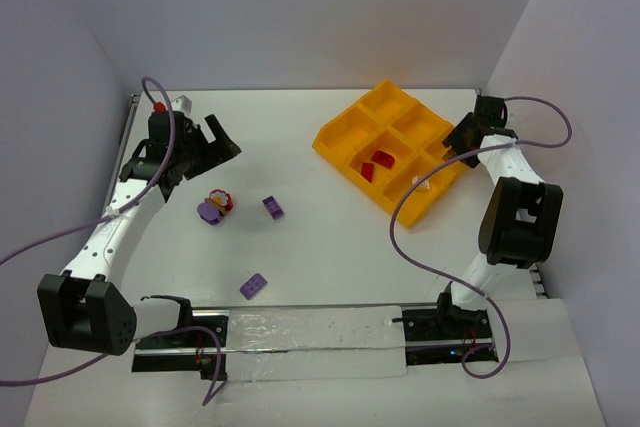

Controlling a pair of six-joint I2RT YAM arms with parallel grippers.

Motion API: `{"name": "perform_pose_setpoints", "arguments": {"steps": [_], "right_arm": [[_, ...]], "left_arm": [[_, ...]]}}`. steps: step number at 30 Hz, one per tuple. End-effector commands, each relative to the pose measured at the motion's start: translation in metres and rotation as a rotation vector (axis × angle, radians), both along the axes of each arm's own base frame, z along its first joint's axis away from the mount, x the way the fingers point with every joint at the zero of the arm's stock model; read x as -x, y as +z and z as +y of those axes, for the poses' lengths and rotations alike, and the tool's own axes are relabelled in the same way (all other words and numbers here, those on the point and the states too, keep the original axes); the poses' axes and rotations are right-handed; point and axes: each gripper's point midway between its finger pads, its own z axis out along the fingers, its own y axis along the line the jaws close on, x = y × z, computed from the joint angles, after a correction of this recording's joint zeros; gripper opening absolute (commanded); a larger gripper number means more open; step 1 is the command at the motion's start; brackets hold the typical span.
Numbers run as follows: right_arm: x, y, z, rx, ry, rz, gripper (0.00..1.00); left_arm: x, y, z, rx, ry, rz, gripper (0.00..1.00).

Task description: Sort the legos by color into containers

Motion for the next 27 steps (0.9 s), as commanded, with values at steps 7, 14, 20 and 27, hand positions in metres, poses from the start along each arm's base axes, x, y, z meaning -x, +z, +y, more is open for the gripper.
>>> {"name": "perform_pose_setpoints", "arguments": {"steps": [7,14,20,27], "right_arm": [[-0.035,0.055,-0.018,0.068,-0.045,-0.124,0.76],[-0.015,0.097,0.024,0.135,0.09,-0.208,0.74],[0.002,0.119,0.128,0.128,0.363,-0.288,0.74],[0.046,0.097,0.324,0.088,0.882,-0.281,0.74]], "left_arm": [[-0.01,0.022,0.002,-0.045,-0.018,-0.072,0.99],[-0.005,0.012,0.002,-0.027,-0.004,-0.05,0.99],[0.005,-0.002,0.002,-0.017,0.02,-0.016,0.99],[0.015,-0.012,0.022,-0.067,0.143,0.013,0.99]]}}
